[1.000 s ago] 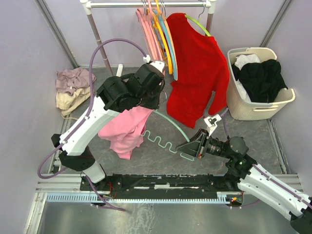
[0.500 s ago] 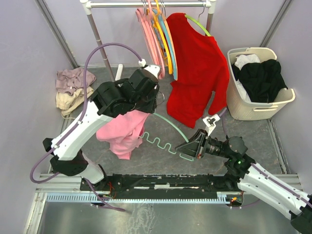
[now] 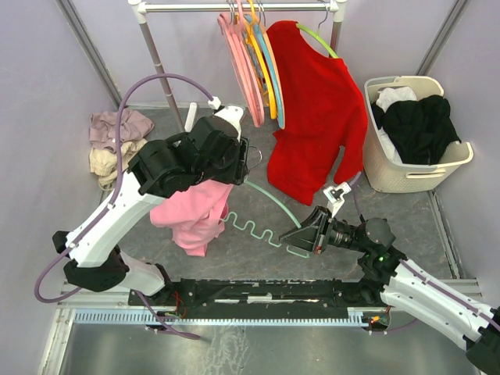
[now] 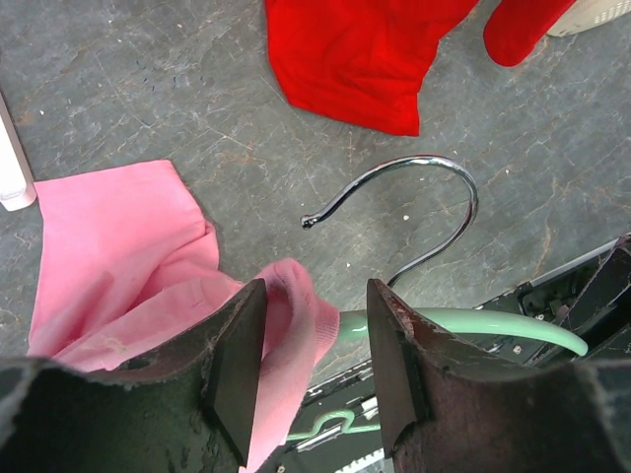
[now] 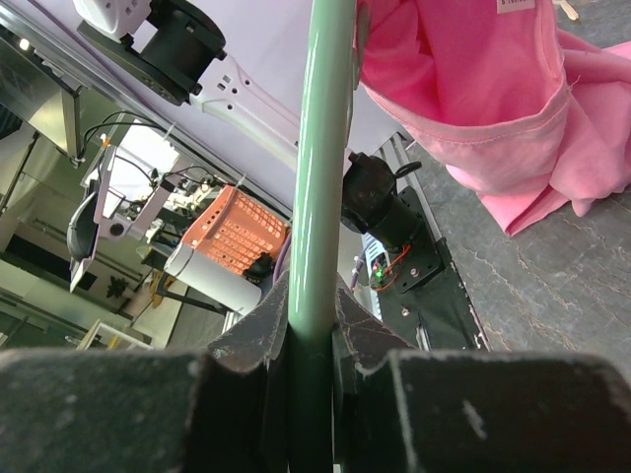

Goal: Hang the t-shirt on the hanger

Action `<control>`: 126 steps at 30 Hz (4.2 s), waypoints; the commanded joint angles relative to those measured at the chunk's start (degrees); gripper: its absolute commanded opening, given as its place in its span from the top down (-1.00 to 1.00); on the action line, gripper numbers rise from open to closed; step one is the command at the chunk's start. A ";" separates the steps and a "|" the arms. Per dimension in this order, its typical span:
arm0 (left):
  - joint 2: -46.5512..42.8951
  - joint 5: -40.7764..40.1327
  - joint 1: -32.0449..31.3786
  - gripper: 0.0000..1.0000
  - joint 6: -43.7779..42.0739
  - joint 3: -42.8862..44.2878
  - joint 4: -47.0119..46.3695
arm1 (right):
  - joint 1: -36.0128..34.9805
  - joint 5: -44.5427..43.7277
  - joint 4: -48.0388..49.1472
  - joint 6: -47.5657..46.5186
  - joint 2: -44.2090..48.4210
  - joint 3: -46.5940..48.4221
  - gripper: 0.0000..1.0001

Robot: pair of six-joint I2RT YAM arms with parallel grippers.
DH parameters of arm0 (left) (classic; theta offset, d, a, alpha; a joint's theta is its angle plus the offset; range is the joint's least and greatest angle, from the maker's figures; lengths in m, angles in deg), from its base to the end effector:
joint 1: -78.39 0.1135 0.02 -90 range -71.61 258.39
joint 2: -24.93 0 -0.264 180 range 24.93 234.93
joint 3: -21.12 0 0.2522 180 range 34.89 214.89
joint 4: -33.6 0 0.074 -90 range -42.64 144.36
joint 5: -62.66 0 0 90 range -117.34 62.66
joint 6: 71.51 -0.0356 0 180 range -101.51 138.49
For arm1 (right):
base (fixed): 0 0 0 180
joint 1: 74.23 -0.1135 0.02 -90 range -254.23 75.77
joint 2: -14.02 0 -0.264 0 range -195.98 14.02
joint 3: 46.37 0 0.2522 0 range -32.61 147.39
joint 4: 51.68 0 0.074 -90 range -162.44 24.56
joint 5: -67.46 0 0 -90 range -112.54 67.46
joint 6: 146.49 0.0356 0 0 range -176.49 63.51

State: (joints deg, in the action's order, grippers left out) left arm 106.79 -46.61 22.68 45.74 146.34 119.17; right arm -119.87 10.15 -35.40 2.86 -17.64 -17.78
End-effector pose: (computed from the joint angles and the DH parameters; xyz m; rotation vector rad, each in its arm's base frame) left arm 0.1481 -0.1964 0.4757 0.3942 2.2519 -0.3790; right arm 0.0900 0.1195 0.2623 -0.3888 1.6250 1.8485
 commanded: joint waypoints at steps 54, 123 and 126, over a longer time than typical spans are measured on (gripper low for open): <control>-7.21 24.43 0.92 -0.10 -3.75 -14.02 -20.12 | -0.23 1.38 15.88 0.84 -9.52 5.82 0.96; -13.55 -3.91 0.93 -0.10 -2.55 -11.87 -7.64 | -1.28 4.22 21.77 2.21 -21.29 10.37 0.96; -12.62 -4.70 0.87 -0.10 -3.26 -11.92 -7.87 | -1.61 4.38 22.31 2.30 -22.17 10.81 0.96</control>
State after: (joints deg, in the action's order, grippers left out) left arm 93.26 -48.77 23.89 42.46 132.44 112.44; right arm -120.90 14.50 -24.25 5.70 -39.85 -11.29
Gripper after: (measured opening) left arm 0.551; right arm 0.212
